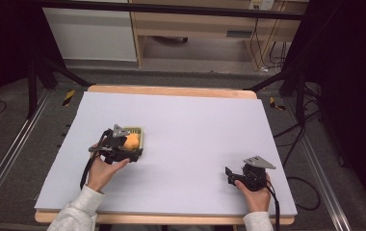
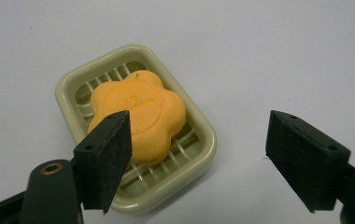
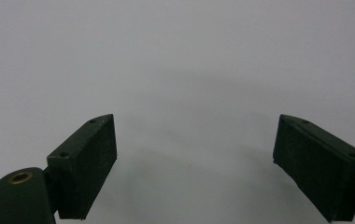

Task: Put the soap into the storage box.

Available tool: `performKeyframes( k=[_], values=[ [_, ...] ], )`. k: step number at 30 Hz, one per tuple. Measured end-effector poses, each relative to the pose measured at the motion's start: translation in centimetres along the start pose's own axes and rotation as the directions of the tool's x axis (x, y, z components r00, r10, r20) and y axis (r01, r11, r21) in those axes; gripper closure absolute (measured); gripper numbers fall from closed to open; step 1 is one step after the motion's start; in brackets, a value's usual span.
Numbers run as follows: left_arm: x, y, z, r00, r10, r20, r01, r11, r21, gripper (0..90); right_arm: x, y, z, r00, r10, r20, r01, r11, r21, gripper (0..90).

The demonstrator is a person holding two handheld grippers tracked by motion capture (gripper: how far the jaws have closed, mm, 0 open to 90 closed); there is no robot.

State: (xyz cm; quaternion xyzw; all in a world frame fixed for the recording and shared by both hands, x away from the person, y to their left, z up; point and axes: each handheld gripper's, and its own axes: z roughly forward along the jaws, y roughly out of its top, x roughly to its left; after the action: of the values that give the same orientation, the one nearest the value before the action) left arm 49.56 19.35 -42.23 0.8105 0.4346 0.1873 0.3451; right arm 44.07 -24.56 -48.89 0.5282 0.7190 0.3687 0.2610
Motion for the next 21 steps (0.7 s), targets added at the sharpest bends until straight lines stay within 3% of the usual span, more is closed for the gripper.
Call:
performKeyframes(
  k=[8, 13, 21],
  values=[
    [0.2, -2.7, -1.3, 0.9998, 0.004, -0.019, -0.005, 0.9986, -0.053, 23.3, 0.0, 0.0, 0.0, 1.0000, 0.004, -0.001, -0.004, 1.000, 0.000, 13.8],
    [1.1, -5.0, -2.1, 0.9987, -0.021, -0.047, 0.017, 0.9967, -0.079, 23.4, 0.0, 0.0, 0.0, 1.0000, 0.006, -0.005, -0.006, 1.000, 0.000, 13.5],
    [2.6, -7.3, -2.5, 0.9968, -0.066, -0.045, 0.062, 0.9939, -0.091, 23.1, -0.1, 0.0, 0.0, 1.0000, 0.007, -0.006, -0.007, 1.000, 0.000, 13.3]
  ],
)
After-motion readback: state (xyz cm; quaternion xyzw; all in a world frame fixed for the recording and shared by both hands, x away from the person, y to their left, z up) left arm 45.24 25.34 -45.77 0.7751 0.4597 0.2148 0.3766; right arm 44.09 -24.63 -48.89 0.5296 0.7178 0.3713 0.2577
